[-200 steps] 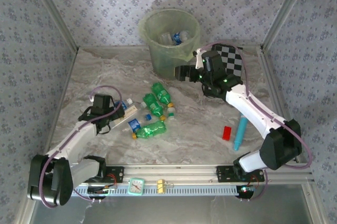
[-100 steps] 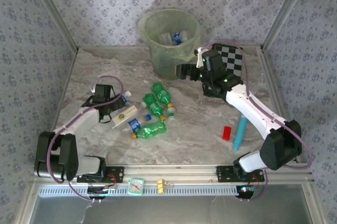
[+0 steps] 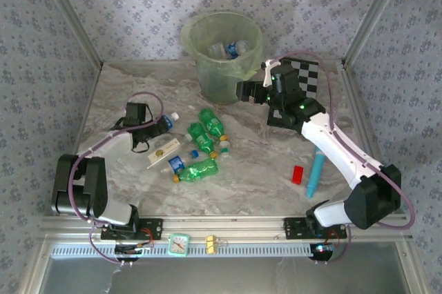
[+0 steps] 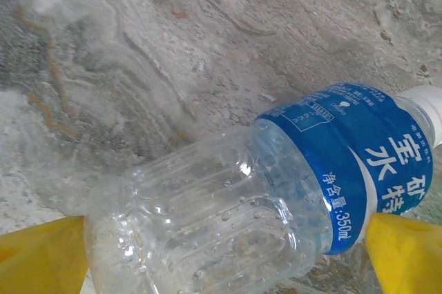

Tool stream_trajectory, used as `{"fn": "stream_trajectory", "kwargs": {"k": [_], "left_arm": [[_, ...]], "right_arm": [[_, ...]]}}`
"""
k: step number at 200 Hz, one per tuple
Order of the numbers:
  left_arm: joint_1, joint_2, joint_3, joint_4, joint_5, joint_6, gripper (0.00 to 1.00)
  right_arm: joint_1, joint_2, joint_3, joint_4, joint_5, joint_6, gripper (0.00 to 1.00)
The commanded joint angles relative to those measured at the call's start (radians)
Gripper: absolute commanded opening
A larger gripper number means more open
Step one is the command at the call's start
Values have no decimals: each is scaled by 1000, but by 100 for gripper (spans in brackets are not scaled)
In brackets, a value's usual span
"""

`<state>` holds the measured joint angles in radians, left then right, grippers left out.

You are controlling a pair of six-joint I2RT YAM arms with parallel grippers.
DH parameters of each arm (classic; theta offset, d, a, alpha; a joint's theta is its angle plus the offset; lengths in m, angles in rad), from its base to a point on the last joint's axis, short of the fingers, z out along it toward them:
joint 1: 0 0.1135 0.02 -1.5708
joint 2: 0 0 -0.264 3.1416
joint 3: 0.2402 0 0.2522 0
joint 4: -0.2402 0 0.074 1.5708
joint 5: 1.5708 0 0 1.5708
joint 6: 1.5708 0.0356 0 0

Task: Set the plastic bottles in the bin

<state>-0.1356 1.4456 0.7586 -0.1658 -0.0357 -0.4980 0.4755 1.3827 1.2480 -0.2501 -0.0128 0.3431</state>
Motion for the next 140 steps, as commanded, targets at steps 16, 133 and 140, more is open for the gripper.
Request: {"fn": "stream_trajectory", "kwargs": {"k": [16, 133, 140], "left_arm": [[2, -44, 45, -90, 48, -6, 100], [1, 153, 310, -183, 101, 279, 100], [2, 173, 317, -172, 108, 292, 100]], "right_arm": [[-7, -22, -1, 15, 20, -16, 100], [-38, -47, -28, 46, 6, 7, 100], [-40, -51, -32, 47, 9, 9, 100]]}}
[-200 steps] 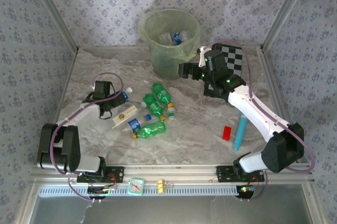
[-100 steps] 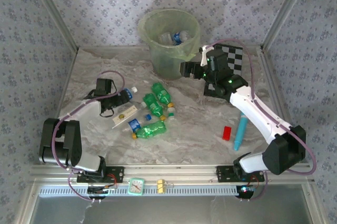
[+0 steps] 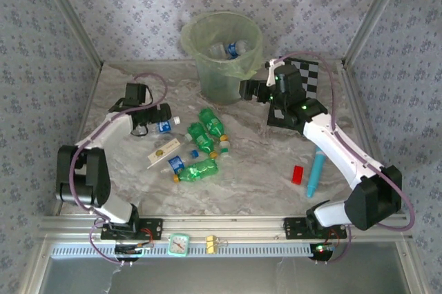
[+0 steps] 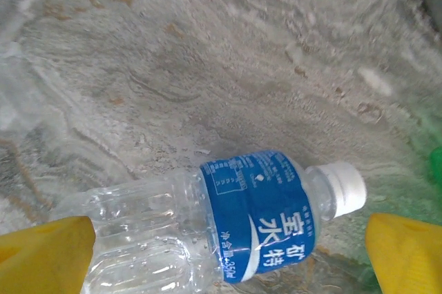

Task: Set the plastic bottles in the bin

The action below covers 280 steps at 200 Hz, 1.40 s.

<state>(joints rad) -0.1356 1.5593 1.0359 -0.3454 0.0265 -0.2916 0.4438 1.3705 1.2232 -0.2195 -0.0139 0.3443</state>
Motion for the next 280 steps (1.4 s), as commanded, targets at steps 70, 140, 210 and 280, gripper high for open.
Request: {"fn": "stream_trajectory", "kwargs": {"k": [70, 140, 210, 280], "left_arm": [[1, 168, 97, -19, 135, 73, 100], [-20, 180, 40, -39, 50, 37, 99], [-25, 223, 72, -70, 9, 35, 78], [-27, 171, 68, -68, -55, 29, 53]], "right_arm": [[-12, -57, -22, 41, 17, 33, 100], [-14, -50, -22, 54, 14, 38, 100], [-22, -52, -22, 37, -9, 35, 100], [-34, -81, -84, 40, -1, 37, 100]]}}
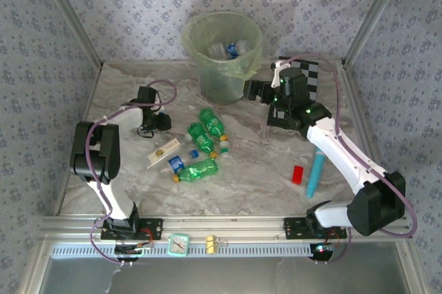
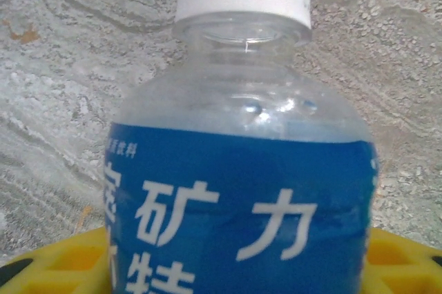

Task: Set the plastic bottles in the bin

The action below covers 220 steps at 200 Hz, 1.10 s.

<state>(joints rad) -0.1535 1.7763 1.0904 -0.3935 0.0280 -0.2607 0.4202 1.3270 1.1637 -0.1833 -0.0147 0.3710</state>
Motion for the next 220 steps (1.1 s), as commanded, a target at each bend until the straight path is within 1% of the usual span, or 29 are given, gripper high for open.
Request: {"fn": "stream_trajectory", "kwargs": {"k": [1, 31, 63, 93, 117, 141, 162, 177, 209, 220], "left_arm": [[-9, -49, 13, -20, -57, -3, 53], [-10, -164, 28, -6, -57, -23, 53], [-22, -287, 83, 29, -21, -40, 52], [-71, -356, 170, 71, 9, -42, 53], [-115, -373, 253, 116, 53, -34, 52], [-137, -345, 369, 145, 120, -36, 53], [-148, -284, 490, 145, 171, -38, 53], [-153, -222, 579, 139, 207, -47, 53], [-168, -54, 806, 94, 290, -79, 54], [-175, 14, 907, 58, 316, -82, 53]], "right_arm": [[-11, -38, -24, 5, -1, 10, 100], [-14, -55, -44, 8, 31, 14, 100], [-16, -51, -50, -9, 50, 2, 100], [-16, -58, -75, -8, 74, -1, 100], [-17, -60, -89, -9, 92, -4, 100], [-17, -56, -90, -25, 100, 2, 100], [-13, -65, -106, -20, 120, 15, 100], [-10, -83, -132, 1, 111, 18, 100], [-4, -119, -197, 61, 36, 20, 100], [3, -128, -217, 73, 46, 24, 100]]}}
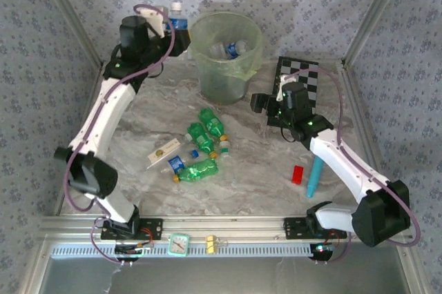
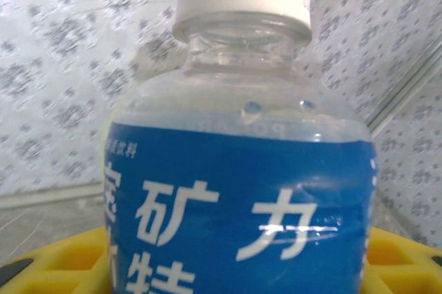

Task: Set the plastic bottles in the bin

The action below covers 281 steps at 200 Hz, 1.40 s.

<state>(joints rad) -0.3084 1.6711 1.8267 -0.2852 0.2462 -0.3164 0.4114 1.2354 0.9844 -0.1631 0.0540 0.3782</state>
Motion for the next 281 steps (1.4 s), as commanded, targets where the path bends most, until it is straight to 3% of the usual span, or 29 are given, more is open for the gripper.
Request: {"fn": "stream_trajectory", "kwargs": {"k": [1, 71, 92, 117, 145, 160, 198, 232, 258, 281], "left_arm": [[-21, 125, 179, -55, 101, -27, 53], [-77, 587, 863, -417, 143, -1, 55], [-78, 674, 968, -463, 146, -17, 56], [-79, 695, 953, -453, 146, -29, 61], [-81, 694, 945, -458, 148, -32, 88], [-85, 682, 945, -461, 148, -25, 97], [-100, 618, 930, -471, 146, 10, 99], [-121, 508, 819, -430, 130, 42, 99], [-133, 371, 613, -316, 110, 47, 99], [-136, 208, 321, -150, 78, 34, 99]], "right_arm": [[12, -38, -39, 54, -22, 17, 100], [84, -93, -137, 110, 61, 16, 100], [109, -102, -149, 129, 82, -10, 100], [129, -93, -134, 122, 121, -17, 100], [131, -53, -79, 60, 129, 28, 100], [134, -19, -50, 28, 136, 52, 100], [170, 19, -29, 39, 157, 45, 100], [188, 22, -27, 43, 168, 33, 100], [204, 19, -30, 34, 137, 1, 100], [245, 18, -65, 87, 131, -18, 100]]}}
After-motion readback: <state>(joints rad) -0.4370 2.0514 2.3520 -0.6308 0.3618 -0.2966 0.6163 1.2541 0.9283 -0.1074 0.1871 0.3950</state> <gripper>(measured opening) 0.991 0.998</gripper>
